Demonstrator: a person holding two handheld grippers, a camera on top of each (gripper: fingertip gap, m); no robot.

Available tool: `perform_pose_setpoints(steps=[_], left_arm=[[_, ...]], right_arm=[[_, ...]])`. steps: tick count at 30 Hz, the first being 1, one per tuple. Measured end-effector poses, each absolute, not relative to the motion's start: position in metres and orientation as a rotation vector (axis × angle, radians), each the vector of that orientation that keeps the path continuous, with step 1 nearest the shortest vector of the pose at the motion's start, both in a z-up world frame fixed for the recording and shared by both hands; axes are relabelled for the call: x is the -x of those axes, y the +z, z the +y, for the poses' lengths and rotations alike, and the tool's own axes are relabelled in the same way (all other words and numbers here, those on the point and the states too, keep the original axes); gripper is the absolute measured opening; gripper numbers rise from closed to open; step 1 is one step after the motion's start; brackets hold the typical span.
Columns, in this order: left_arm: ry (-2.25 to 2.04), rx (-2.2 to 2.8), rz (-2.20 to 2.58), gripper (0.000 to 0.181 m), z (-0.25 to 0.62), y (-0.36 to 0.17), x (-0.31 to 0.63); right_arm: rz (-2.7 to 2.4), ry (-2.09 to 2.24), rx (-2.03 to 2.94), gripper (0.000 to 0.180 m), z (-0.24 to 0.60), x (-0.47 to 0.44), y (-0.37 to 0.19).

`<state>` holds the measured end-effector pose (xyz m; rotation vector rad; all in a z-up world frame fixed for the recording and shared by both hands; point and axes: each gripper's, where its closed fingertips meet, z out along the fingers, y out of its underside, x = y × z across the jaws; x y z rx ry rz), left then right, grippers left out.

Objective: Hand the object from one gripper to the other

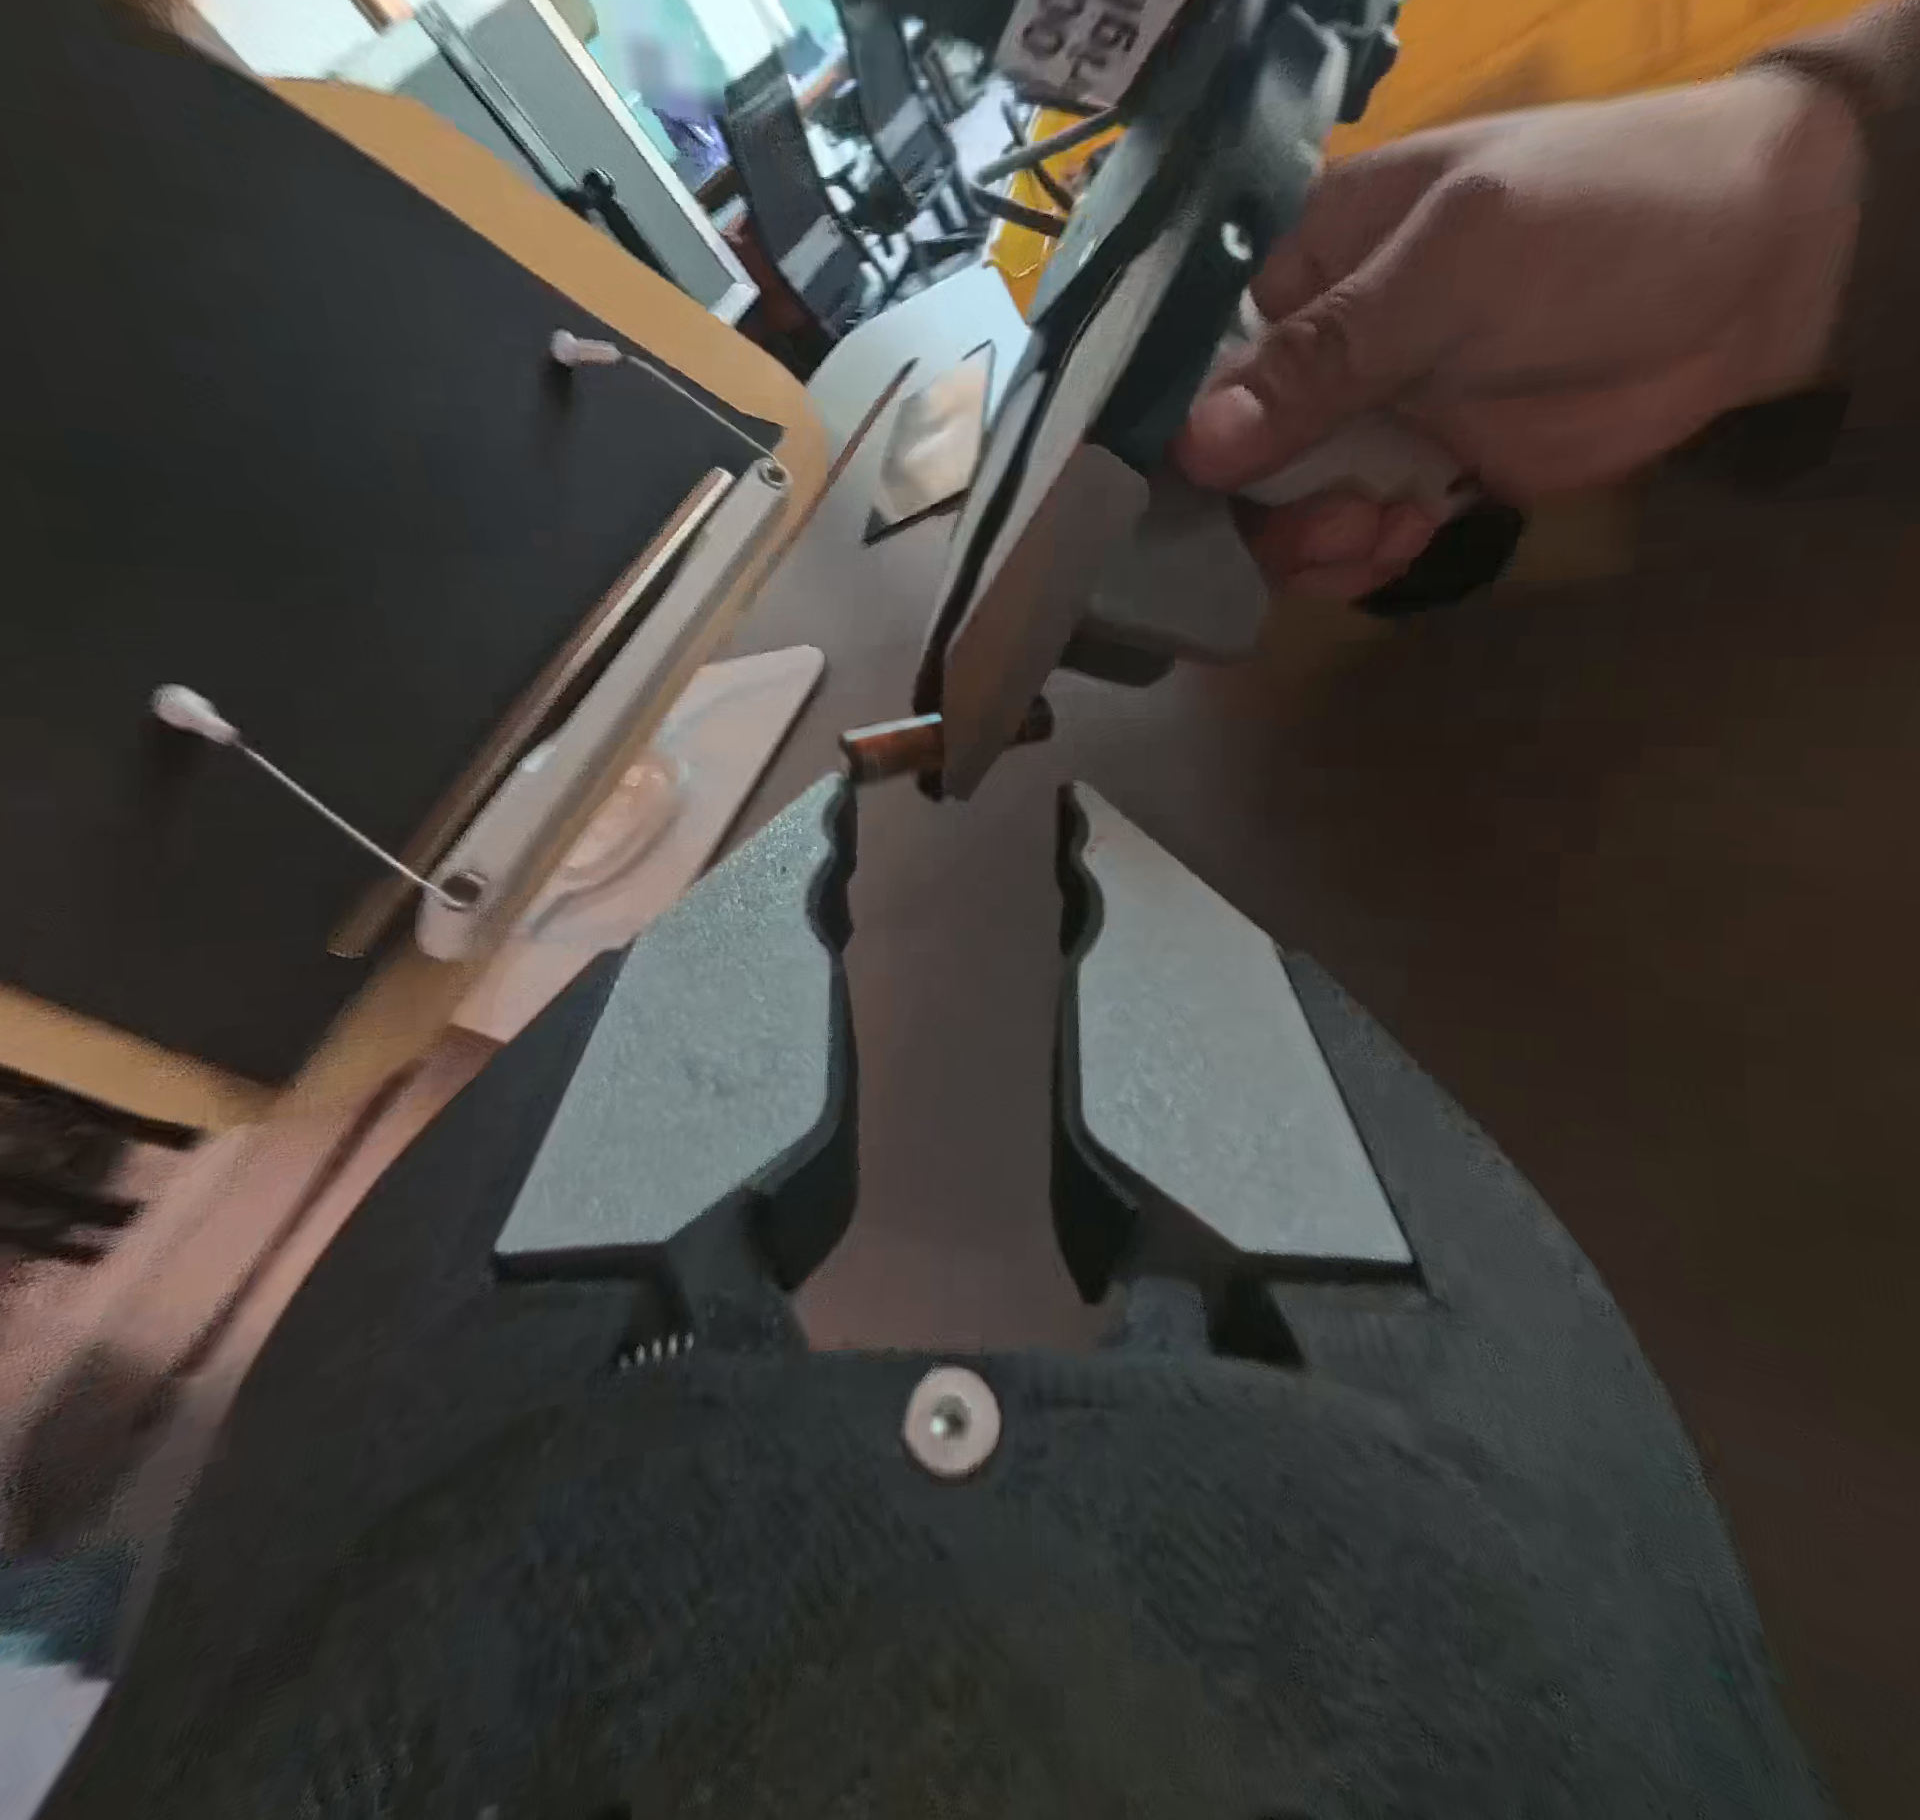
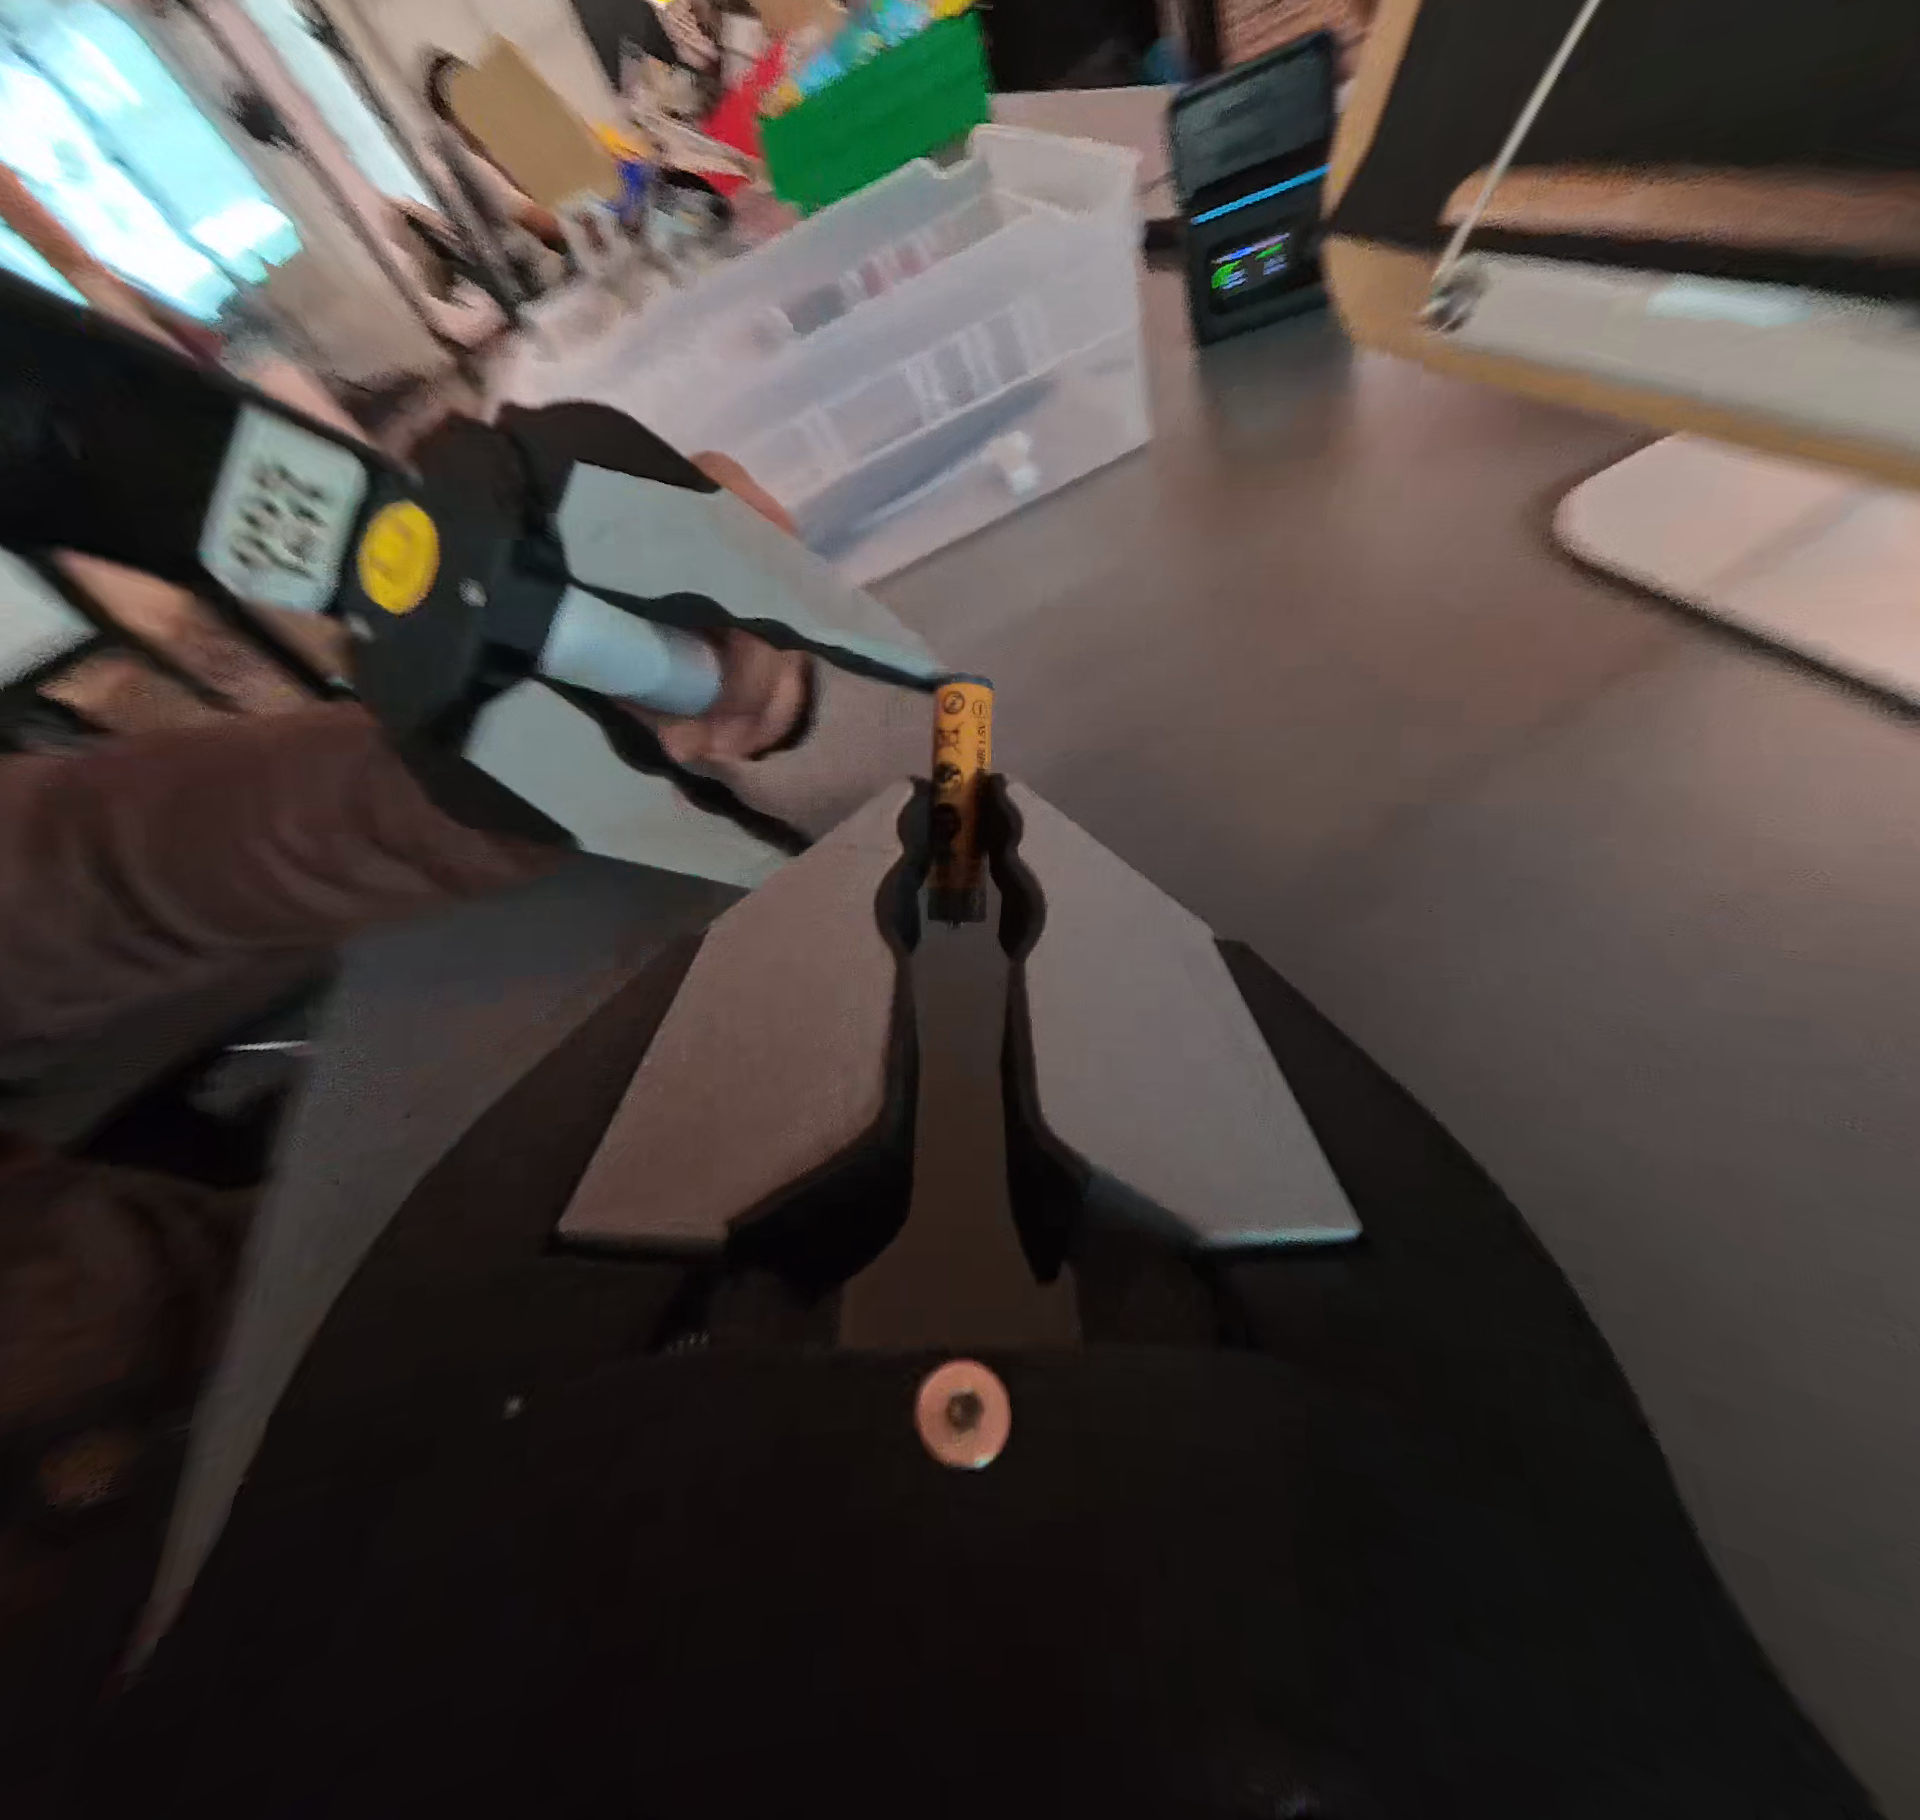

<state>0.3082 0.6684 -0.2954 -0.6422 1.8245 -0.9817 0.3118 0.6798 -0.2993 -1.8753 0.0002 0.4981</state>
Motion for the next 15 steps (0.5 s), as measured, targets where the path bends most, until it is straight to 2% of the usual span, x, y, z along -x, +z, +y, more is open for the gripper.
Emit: perform_pose_setpoints(steps=[8, 15], left_arm=[[-1.459, 0.922, 1.818, 0.034, 0.669, -0.286, -0.305], [-1.659, 0.982, 1.81, 0.034, 0.663, -0.28, -0.3]], right_arm=[[-0.27, -0.121, 1.848, 0.006, 0.673, -0.329, -0.282], [-0.505, -0.387, 1.795, 0.007, 0.675, -0.311, -0.281]])
